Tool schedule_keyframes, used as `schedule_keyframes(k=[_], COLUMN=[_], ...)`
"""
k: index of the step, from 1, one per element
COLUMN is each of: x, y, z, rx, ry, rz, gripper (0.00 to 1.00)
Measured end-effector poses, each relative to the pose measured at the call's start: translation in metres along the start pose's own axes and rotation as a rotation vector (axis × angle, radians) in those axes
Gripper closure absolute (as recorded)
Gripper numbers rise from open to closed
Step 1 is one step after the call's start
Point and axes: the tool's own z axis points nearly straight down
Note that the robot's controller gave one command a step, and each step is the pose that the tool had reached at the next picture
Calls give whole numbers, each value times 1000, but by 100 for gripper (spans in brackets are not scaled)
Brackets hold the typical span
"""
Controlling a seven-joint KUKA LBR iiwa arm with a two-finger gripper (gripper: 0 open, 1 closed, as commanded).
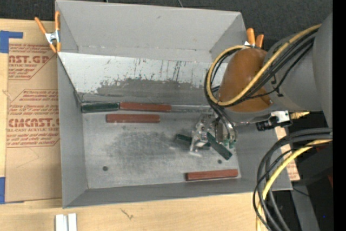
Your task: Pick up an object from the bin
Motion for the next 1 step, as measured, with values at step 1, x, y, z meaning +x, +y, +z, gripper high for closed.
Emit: schedule_keyframes(k=[1], x=[-3], y=[0], z=[-9], rx=[0], ry=[-3], rz=[1], gripper=[100])
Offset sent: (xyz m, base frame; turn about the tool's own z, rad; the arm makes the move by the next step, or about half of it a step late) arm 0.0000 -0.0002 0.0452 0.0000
